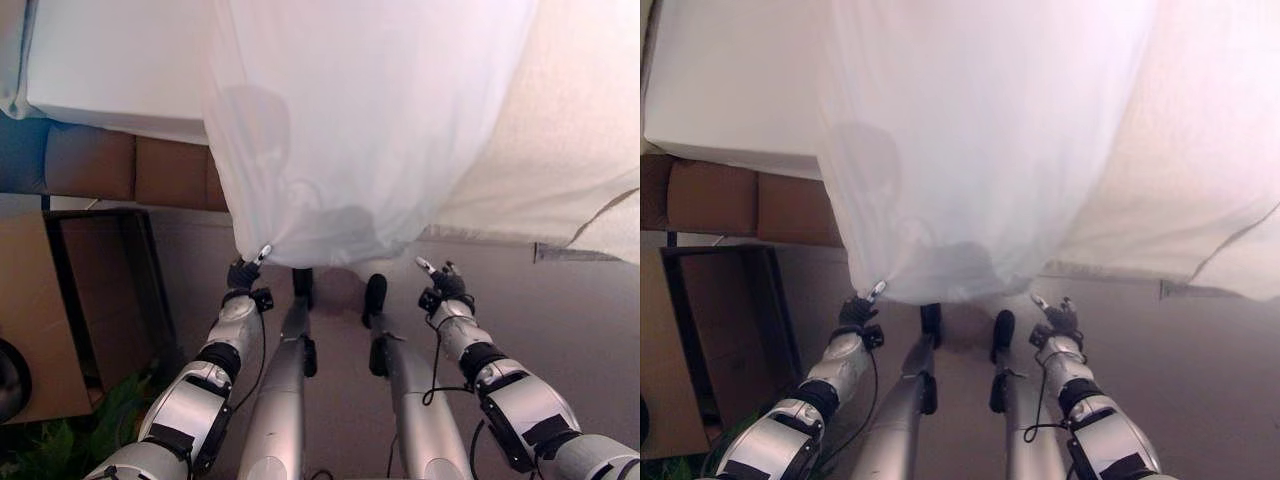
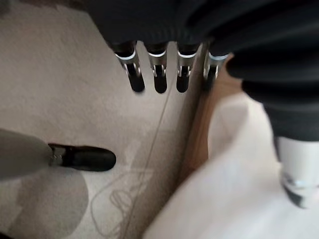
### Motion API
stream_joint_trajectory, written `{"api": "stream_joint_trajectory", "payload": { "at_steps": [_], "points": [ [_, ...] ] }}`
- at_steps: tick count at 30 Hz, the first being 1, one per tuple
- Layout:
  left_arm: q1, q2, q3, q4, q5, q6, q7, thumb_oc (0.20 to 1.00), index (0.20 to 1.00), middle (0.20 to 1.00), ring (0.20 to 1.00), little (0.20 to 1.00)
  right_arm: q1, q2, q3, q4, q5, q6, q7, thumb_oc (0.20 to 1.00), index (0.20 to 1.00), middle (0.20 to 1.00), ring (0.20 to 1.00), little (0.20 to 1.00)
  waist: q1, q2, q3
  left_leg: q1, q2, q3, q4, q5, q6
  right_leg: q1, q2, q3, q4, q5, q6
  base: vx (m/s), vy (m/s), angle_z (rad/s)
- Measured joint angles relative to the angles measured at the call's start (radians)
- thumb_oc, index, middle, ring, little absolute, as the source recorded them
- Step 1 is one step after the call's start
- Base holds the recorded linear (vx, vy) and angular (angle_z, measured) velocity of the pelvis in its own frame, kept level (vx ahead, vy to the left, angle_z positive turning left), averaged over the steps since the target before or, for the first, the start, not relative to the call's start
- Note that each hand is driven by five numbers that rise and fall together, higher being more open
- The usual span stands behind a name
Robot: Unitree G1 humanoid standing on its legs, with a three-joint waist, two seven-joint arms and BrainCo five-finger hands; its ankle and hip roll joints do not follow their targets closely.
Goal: Make the bed
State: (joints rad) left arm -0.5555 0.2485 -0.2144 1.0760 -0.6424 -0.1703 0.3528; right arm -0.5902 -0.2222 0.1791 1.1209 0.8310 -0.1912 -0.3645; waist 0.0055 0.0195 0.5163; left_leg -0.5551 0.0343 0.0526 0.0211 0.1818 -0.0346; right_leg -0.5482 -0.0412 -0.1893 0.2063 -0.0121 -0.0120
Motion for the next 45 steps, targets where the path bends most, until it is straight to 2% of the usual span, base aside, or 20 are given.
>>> {"api": "stream_joint_trajectory", "payload": {
  "at_steps": [5,8,12,16,18,19,21,25,28,31,33,34,35,36,37,39,40,43,44,45],
  "points": [
    [0.077,0.009,0.042,0.007,0.000,0.011,0.000,1.000,1.000,1.000,1.000,1.000,0.068,-0.003,-0.052,0.015,0.016,0.001,0.022,1.000,1.000,1.000,1.000,1.000,-0.017,0.000,0.000,0.024,0.000,0.003,0.002,0.003,0.007,0.024,-0.002,0.002,-0.002,0.009,0.006,0.03,-0.032,-0.01],
    [0.131,0.013,0.055,0.009,0.000,0.011,-0.005,1.000,1.000,1.000,1.000,1.000,0.142,-0.008,-0.086,0.028,0.023,0.002,0.030,1.000,1.000,1.000,1.000,1.000,-0.017,-0.003,-0.006,0.074,0.000,0.003,-0.005,0.001,0.005,0.070,-0.006,0.006,-0.001,0.004,0.012,0.05,-0.052,-0.01],
    [0.197,0.010,0.133,0.008,0.000,0.028,-0.019,1.000,1.000,1.000,1.000,1.000,0.218,-0.013,-0.132,0.019,0.023,0.017,0.031,1.000,1.000,1.000,1.000,1.000,-0.019,-0.001,-0.010,0.185,-0.004,0.002,-0.038,0.001,0.006,0.164,-0.011,0.004,0.007,-0.010,0.019,0.09,-0.082,0.02],
    [0.283,0.013,0.162,-0.028,-0.001,0.030,-0.034,1.000,1.000,1.000,1.000,1.000,0.336,-0.026,-0.130,-0.107,-0.028,0.039,0.045,1.000,1.000,1.000,1.000,1.000,-0.018,0.003,-0.051,0.270,-0.008,-0.005,-0.044,-0.013,0.008,0.233,-0.016,-0.002,0.055,-0.054,0.018,0.09,-0.189,0.13],
    [0.360,0.016,0.163,-0.124,-0.001,0.028,-0.063,1.000,1.000,1.000,1.000,1.000,0.415,-0.041,-0.126,-0.235,-0.069,0.045,0.080,1.000,1.000,1.000,1.000,1.000,-0.017,0.006,-0.085,0.301,-0.008,-0.016,-0.045,-0.014,0.006,0.255,-0.024,-0.015,0.079,-0.077,0.005,0.04,-0.125,0.21],
    [0.389,0.015,0.158,-0.148,-0.002,0.030,-0.081,1.000,1.000,1.000,1.000,1.000,0.421,-0.052,-0.125,-0.263,-0.094,0.049,0.098,1.000,1.000,1.000,1.000,1.000,-0.016,0.011,-0.121,0.302,-0.003,-0.023,-0.037,-0.020,0.000,0.261,-0.015,-0.022,0.092,-0.092,0.003,0.05,-0.167,0.23],
    [0.432,0.011,0.155,-0.234,-0.004,0.028,-0.111,1.000,1.000,1.000,1.000,1.000,0.456,-0.086,-0.121,-0.343,-0.151,0.051,0.121,1.000,1.000,1.000,1.000,1.000,-0.014,0.020,-0.147,0.300,0.004,-0.028,-0.013,-0.031,-0.014,0.271,-0.012,-0.039,0.106,-0.107,-0.010,0.04,-0.127,0.22],
    [0.446,0.016,0.123,-0.363,-0.009,0.027,-0.182,1.000,1.000,1.000,1.000,1.000,0.428,-0.197,-0.067,-0.461,-0.265,0.052,0.173,1.000,1.000,1.000,1.000,1.000,0.009,0.026,-0.160,0.290,0.006,-0.057,0.082,-0.061,-0.050,0.284,-0.014,-0.040,0.143,-0.142,-0.042,0.08,-0.024,0.01],
    [0.387,0.024,0.077,-0.384,-0.009,0.029,-0.217,1.000,1.000,1.000,1.000,1.000,0.352,-0.263,-0.041,-0.496,-0.299,0.060,0.190,1.000,1.000,1.000,1.000,1.000,0.013,0.025,-0.174,0.241,-0.019,-0.068,0.099,-0.083,-0.068,0.268,-0.019,-0.028,0.137,-0.141,-0.053,0.18,0.058,0.06],
    [0.292,0.078,0.011,-0.423,-0.008,0.033,-0.236,1.000,1.000,1.000,1.000,1.000,0.233,-0.288,0.012,-0.531,-0.333,0.076,0.206,1.000,1.000,1.000,1.000,1.000,0.031,0.020,-0.171,0.174,-0.052,-0.083,0.072,-0.088,-0.073,0.270,0.012,0.044,0.094,-0.109,-0.052,0.18,0.235,-0.12],
    [0.283,0.125,-0.007,-0.494,-0.008,0.031,-0.238,1.000,1.000,1.000,1.000,1.000,0.146,-0.287,0.112,-0.597,-0.363,0.083,0.227,1.000,1.000,1.000,1.000,1.000,0.067,0.018,-0.170,0.165,-0.034,-0.065,0.087,-0.076,-0.040,0.257,0.047,0.134,0.081,-0.100,-0.019,0.12,0.235,-1.13],
    [0.273,0.132,-0.010,-0.498,-0.008,0.030,-0.239,1.000,1.000,1.000,1.000,1.000,0.124,-0.284,0.142,-0.613,-0.373,0.084,0.234,1.000,1.000,1.000,1.000,1.000,0.070,0.022,-0.172,0.169,-0.026,-0.060,0.090,-0.068,-0.031,0.248,0.047,0.134,0.084,-0.101,-0.020,0.09,0.176,-1.21],
    [0.257,0.135,-0.007,-0.509,-0.008,0.028,-0.242,1.000,1.000,1.000,1.000,1.000,0.100,-0.278,0.149,-0.636,-0.383,0.082,0.248,1.000,1.000,1.000,1.000,1.000,0.074,0.032,-0.168,0.177,-0.018,-0.041,0.079,-0.016,0.049,0.245,0.041,0.114,0.093,-0.099,-0.001,0.07,0.359,-0.58],
    [0.212,0.147,-0.011,-0.509,-0.009,0.030,-0.240,1.000,1.000,1.000,1.000,1.000,0.074,-0.249,0.154,-0.639,-0.385,0.085,0.245,1.000,1.000,1.000,1.000,1.000,0.065,0.009,-0.163,0.177,-0.039,-0.017,0.086,-0.033,0.063,0.242,0.006,0.100,0.101,-0.100,0.030,0.01,0.272,-0.45],
    [0.180,0.160,-0.029,-0.505,-0.009,0.030,-0.237,1.000,1.000,1.000,1.000,1.000,0.058,-0.241,0.169,-0.639,-0.384,0.090,0.243,1.000,1.000,1.000,1.000,1.000,0.063,-0.003,-0.156,0.175,-0.045,0.004,0.093,-0.038,0.080,0.221,-0.009,0.102,0.135,-0.105,0.044,-0.04,0.251,-0.36],
    [0.066,0.204,-0.067,-0.502,-0.035,0.027,-0.228,1.000,1.000,1.000,1.000,1.000,-0.027,-0.243,0.227,-0.639,-0.382,0.090,0.242,1.000,1.000,1.000,1.000,1.000,0.055,-0.004,-0.103,0.159,-0.050,0.033,0.114,-0.046,0.106,0.147,-0.052,0.083,0.266,-0.103,0.069,0.04,0.169,-0.27],
    [0.013,0.212,-0.071,-0.503,-0.051,0.027,-0.224,1.000,1.000,1.000,1.000,1.000,-0.047,-0.242,0.228,-0.637,-0.375,0.091,0.239,1.000,1.000,1.000,1.000,1.000,0.054,-0.004,-0.088,0.157,-0.057,0.032,0.114,-0.054,0.112,0.145,-0.064,0.084,0.268,-0.102,0.070,0.11,0.158,0.02],
    [-0.121,0.256,-0.094,-0.489,-0.114,0.025,-0.214,1.000,1.000,1.000,1.000,1.000,-0.177,-0.234,0.252,-0.601,-0.326,0.096,0.213,1.000,1.000,1.000,1.000,1.000,0.066,-0.020,-0.061,0.125,-0.062,0.065,0.092,-0.051,0.120,0.165,-0.104,0.053,0.124,-0.090,0.073,0.08,0.043,-0.21],
    [-0.165,0.273,-0.097,-0.489,-0.141,0.022,-0.214,1.000,1.000,1.000,1.000,1.000,-0.249,-0.230,0.259,-0.596,-0.299,0.093,0.204,1.000,1.000,1.000,1.000,1.000,0.064,-0.028,-0.048,0.104,-0.063,0.081,0.089,-0.047,0.123,0.165,-0.103,0.051,0.036,-0.059,0.105,0.07,-0.008,-0.34],
    [-0.181,0.278,-0.095,-0.489,-0.160,0.022,-0.215,1.000,1.000,1.000,1.000,1.000,-0.281,-0.228,0.260,-0.595,-0.281,0.093,0.202,1.000,1.000,1.000,1.000,1.000,0.063,-0.027,-0.038,0.099,-0.062,0.081,0.083,-0.043,0.122,0.165,-0.101,0.049,0.012,-0.028,0.118,0.15,-0.057,-0.33]
  ]
}}
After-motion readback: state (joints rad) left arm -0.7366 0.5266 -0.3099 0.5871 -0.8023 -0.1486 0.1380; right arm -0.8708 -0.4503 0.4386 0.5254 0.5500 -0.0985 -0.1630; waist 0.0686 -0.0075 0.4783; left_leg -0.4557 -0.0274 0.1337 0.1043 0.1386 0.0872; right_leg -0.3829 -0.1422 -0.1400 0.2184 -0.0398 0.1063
